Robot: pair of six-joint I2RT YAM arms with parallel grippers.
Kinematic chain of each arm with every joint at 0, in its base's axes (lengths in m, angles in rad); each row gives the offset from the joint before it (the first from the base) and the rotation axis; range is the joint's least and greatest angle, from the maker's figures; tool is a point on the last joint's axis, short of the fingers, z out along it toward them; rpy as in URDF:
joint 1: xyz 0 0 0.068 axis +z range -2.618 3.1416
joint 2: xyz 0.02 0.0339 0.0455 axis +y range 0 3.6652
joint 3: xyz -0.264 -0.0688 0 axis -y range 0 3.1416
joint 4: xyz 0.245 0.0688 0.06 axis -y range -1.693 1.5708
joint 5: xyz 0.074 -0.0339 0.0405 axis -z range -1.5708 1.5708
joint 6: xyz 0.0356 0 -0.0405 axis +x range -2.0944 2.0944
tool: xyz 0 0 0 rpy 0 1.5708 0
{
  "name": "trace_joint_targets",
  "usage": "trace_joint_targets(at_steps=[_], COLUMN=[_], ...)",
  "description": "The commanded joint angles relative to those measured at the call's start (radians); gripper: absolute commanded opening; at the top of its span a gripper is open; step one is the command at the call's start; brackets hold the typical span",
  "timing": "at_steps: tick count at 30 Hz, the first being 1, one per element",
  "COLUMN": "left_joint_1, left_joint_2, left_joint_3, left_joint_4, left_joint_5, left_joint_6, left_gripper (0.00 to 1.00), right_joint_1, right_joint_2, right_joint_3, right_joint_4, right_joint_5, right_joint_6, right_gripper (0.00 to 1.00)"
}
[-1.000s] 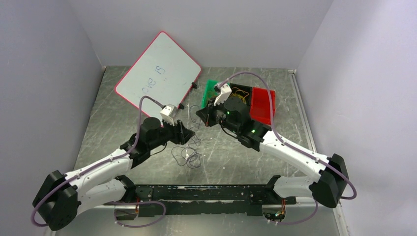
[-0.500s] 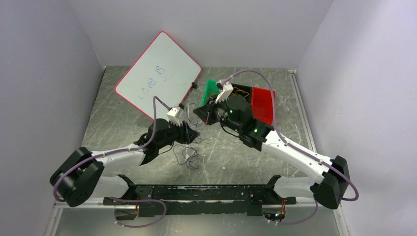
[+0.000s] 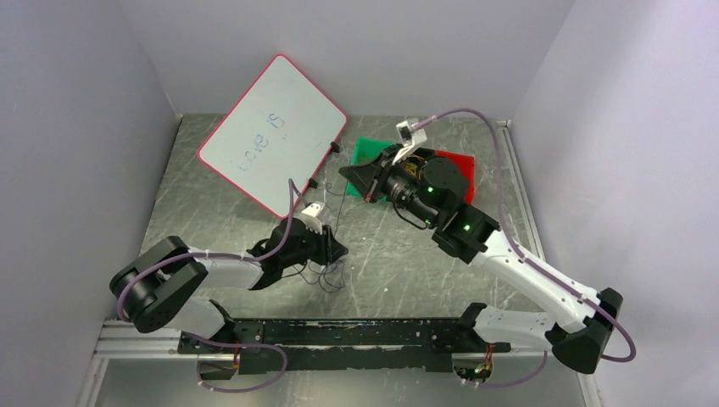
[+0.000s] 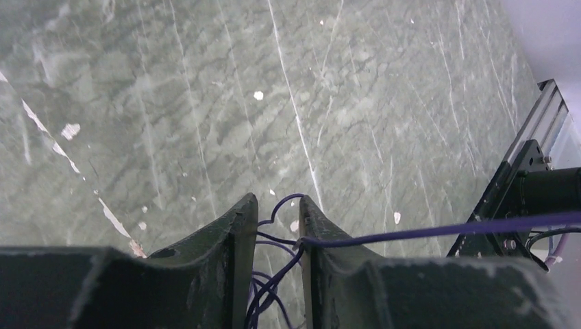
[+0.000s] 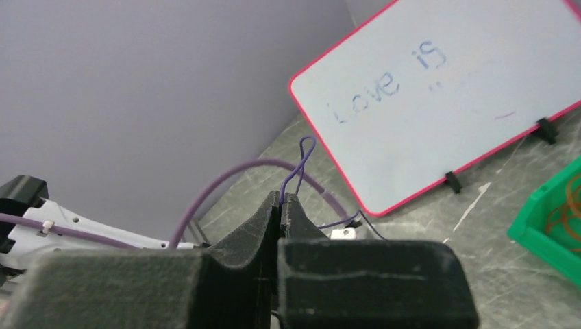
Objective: Untangle the cables
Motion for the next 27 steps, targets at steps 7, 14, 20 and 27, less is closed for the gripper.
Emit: trace_joint_targets(at_steps=[7,14,20,27], left_joint_1=[-0.041,-0.05,-0.054,-0.057], left_joint_2=[-0.077,-0.109,-0.121,-0.157], left_joint_3=[-0.093,-0.143,-0.169,-0.196], left_joint_4=[0.013,-0.004,-0.001,-0.021], left_joint_5=[-0.068,-0.094,-0.102,-0.122], left_joint_6=[-0.016,-0.026,-0.035,-0.042], left_gripper=[0.32,0.31,0.3,0.3], right_joint_1=[0.004,0.003,0.004,0.004], right_joint_2=[-0.115,-0.155,-0.168,-0.181], right_joint_3=[0.156,0.241,0.316,0.374], right_joint_4=[-0.09,-0.121,-0.161,-0.182], right_joint_5=[0.262,0.394,0.512,0.626], right_joint_6=[-0.202,-0.316,-0.41,-0.51], right_gripper=[0.0,0.0,0.0,0.0])
